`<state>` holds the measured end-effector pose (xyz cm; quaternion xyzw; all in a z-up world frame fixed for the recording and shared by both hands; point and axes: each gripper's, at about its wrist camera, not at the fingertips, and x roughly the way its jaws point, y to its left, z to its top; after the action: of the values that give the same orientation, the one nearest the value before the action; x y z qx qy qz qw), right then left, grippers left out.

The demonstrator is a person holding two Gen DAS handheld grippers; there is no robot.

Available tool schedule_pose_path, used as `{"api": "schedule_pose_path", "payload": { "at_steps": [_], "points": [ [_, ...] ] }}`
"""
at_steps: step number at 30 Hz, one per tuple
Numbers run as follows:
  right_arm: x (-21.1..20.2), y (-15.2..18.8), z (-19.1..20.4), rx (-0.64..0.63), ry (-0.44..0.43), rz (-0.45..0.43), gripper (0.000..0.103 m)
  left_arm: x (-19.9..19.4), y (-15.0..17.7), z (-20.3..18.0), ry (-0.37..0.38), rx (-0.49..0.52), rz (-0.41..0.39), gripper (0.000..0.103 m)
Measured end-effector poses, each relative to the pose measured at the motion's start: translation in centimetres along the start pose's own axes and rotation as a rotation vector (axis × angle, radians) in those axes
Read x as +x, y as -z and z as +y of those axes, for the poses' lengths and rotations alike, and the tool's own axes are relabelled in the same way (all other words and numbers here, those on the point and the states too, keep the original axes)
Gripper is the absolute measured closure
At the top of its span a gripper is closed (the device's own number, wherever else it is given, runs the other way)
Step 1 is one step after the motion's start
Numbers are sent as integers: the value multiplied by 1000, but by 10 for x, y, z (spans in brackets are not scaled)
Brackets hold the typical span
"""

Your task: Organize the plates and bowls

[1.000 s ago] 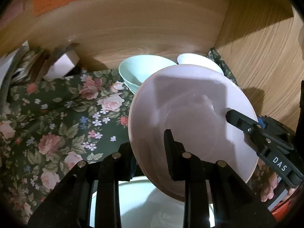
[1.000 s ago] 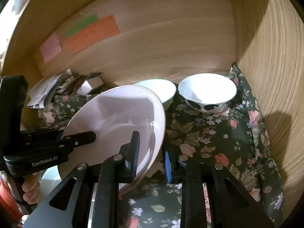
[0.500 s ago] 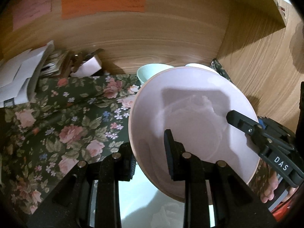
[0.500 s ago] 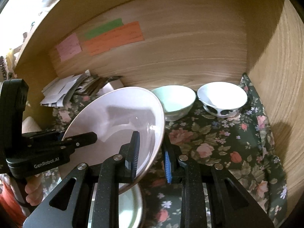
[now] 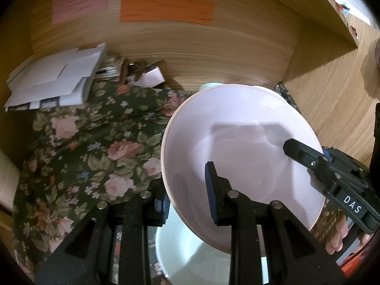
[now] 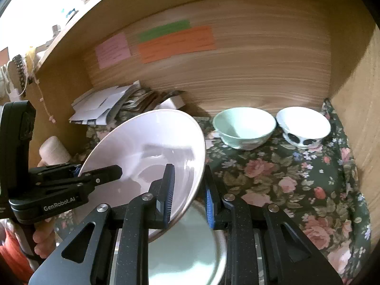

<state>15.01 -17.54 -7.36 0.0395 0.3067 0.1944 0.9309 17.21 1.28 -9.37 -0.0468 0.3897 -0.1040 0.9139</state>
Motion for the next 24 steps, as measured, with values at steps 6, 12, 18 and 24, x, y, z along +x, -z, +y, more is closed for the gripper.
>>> {"api": "schedule_pose_path", "payload": {
  "at_steps": [6,12,18,24],
  "points": [
    [5,2,22,-21,-31,10,82,-18,12,23,-21,-31,-23,77],
    [12,6,46,-44,-59,22,82,-33,26,45,-45,-59,-43,77],
    [17,12,68,-63,-87,32,82,-45,40,64,-75,-80,-66,77],
    [25,17,90,-82,-115,49,82,-53,52,85,-93,-112,-71,77]
  ]
}}
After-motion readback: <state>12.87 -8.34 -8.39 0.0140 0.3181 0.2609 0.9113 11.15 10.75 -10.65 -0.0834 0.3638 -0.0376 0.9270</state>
